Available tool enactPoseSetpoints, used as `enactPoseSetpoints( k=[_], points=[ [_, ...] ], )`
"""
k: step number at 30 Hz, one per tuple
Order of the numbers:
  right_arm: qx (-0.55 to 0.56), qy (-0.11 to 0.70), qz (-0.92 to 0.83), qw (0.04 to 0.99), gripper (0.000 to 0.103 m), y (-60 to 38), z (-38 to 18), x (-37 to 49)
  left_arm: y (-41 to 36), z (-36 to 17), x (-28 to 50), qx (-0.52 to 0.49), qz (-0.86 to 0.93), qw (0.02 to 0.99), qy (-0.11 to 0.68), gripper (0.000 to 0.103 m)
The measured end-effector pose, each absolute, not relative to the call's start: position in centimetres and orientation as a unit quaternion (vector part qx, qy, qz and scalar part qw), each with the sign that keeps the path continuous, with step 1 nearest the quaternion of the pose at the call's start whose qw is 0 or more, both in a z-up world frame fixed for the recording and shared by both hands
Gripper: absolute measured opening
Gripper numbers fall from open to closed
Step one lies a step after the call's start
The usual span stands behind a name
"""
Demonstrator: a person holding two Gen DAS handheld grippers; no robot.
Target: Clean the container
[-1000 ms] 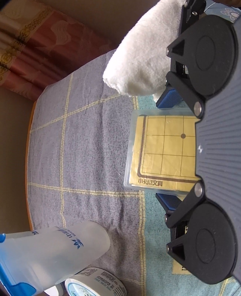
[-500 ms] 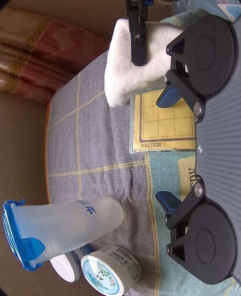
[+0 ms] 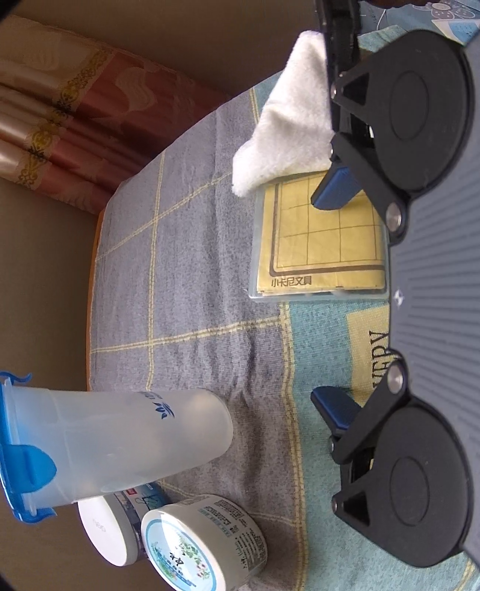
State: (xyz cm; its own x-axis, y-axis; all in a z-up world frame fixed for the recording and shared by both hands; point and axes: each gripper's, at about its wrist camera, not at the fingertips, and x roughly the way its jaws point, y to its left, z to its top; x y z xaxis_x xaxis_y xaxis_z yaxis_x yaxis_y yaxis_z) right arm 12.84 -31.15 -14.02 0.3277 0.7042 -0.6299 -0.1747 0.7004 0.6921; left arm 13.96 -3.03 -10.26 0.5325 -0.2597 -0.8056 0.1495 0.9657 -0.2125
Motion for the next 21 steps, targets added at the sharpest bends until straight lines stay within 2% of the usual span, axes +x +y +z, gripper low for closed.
enactPoseSetpoints(
  k=[6, 21],
  points=[
    [0.272, 0.505, 0.276, 0.771, 0.026, -31.6, -14.0, 12.6, -3.1, -10.3, 14.1, -0.057, -0.122, 0.873, 0.468, 0.102],
    [0.300, 0.484, 0.263, 0.779, 0.028, -31.5, -14.3, 19.6, -3.0, -10.3, 14.2, -0.054, -0.134, 0.868, 0.475, 0.103]
  ],
)
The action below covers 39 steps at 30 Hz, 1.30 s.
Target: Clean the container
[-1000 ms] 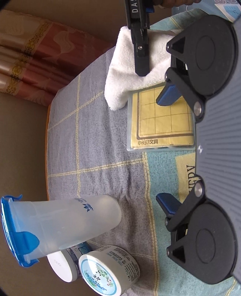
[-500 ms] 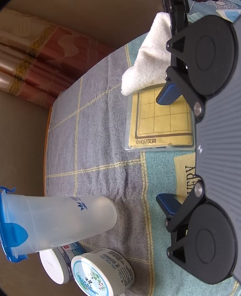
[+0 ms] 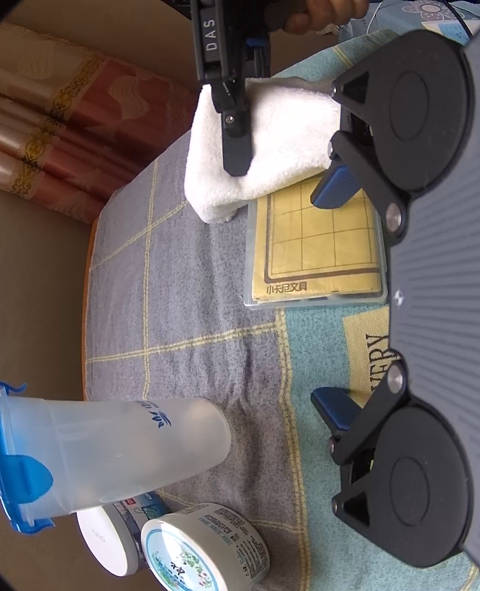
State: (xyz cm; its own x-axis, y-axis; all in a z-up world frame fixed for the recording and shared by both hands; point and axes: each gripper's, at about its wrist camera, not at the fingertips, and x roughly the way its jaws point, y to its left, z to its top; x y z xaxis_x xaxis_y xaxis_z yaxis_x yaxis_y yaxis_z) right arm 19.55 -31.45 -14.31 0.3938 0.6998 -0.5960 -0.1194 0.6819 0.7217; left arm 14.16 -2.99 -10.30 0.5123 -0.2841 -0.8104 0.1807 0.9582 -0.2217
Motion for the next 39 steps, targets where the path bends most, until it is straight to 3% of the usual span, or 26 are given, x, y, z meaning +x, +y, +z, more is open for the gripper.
enactPoseSetpoints(
  k=[22, 39],
  points=[
    [0.298, 0.502, 0.284, 0.761, 0.028, -31.5, -14.7, 11.8, -2.7, -9.9, 13.9, -0.052, -0.131, 0.869, 0.474, 0.103],
    [0.294, 0.487, 0.270, 0.777, 0.028, -31.6, -14.1, 19.3, -2.6, -9.9, 14.3, -0.051, -0.138, 0.861, 0.487, 0.103]
  ],
)
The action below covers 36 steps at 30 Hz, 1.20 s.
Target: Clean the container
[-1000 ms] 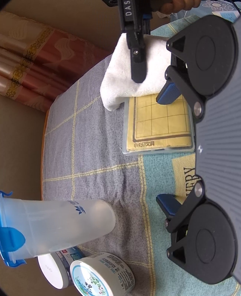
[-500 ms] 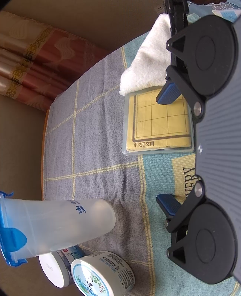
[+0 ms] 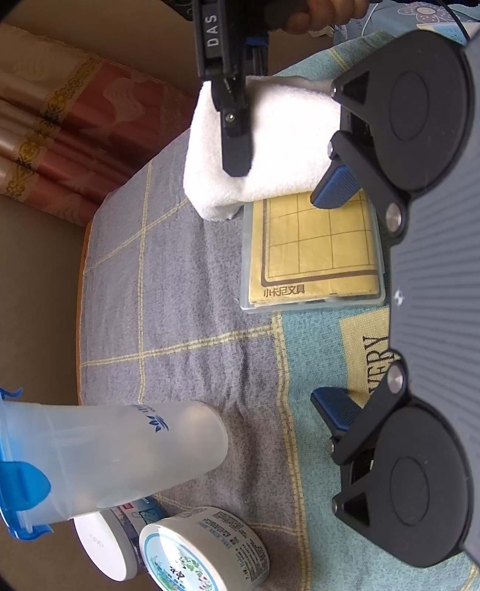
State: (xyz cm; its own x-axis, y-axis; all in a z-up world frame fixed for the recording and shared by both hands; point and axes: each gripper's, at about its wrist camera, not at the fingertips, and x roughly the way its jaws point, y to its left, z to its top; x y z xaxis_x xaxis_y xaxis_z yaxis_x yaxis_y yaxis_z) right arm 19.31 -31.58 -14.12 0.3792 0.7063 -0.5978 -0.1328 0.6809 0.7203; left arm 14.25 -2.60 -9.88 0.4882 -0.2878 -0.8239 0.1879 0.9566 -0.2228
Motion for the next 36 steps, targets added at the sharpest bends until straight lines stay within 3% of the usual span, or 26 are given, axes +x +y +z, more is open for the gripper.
enactPoseSetpoints(
  k=[19, 36],
  points=[
    [0.296, 0.487, 0.304, 0.763, 0.026, -31.8, -14.3, 11.3, -3.3, -10.0, 14.7, -0.039, -0.135, 0.862, 0.487, 0.103],
    [0.356, 0.411, 0.299, 0.784, 0.024, -37.4, -12.0, 9.5, -7.1, -7.2, 14.0, 0.204, -0.300, 0.839, 0.404, 0.102]
  ],
)
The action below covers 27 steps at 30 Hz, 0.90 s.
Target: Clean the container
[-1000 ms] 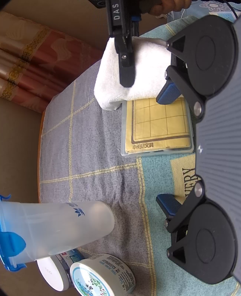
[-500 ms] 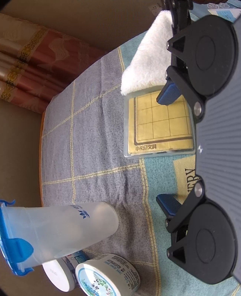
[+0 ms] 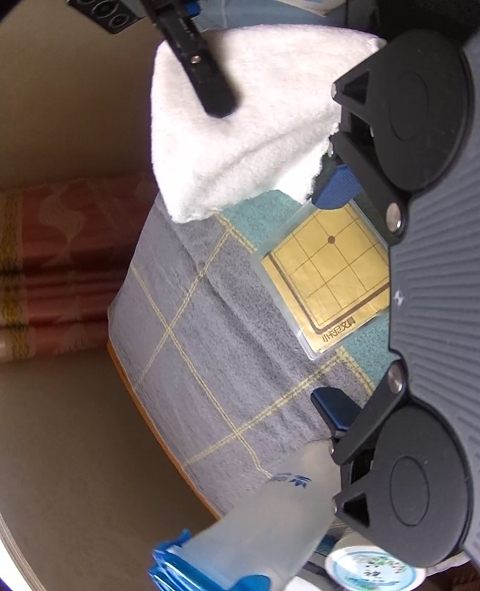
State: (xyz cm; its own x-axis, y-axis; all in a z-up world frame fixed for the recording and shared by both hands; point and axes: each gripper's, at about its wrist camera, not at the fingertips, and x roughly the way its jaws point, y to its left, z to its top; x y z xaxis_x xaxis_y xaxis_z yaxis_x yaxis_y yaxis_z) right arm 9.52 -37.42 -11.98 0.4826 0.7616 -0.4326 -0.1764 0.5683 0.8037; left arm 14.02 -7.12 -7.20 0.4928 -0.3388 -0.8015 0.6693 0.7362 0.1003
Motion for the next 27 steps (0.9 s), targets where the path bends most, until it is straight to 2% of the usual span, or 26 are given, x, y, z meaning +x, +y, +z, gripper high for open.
enactPoseSetpoints(
  k=[6, 14, 19, 27],
  points=[
    [0.363, 0.413, 0.299, 0.780, 0.024, -37.3, -12.5, 9.8, -8.8, -7.4, 14.2, 0.284, -0.376, 0.790, 0.393, 0.102],
    [0.366, 0.411, 0.302, 0.778, 0.025, -37.3, -12.6, 10.2, -11.3, -9.2, 14.3, 0.432, -0.473, 0.676, 0.365, 0.102],
    [0.374, 0.415, 0.302, 0.773, 0.026, -37.4, -13.2, 10.5, -12.2, -10.2, 16.3, 0.439, -0.493, 0.637, 0.397, 0.102],
    [0.379, 0.416, 0.303, 0.769, 0.026, -37.5, -13.6, 11.0, -12.2, -10.7, 17.4, 0.412, -0.494, 0.626, 0.442, 0.095]
  ],
)
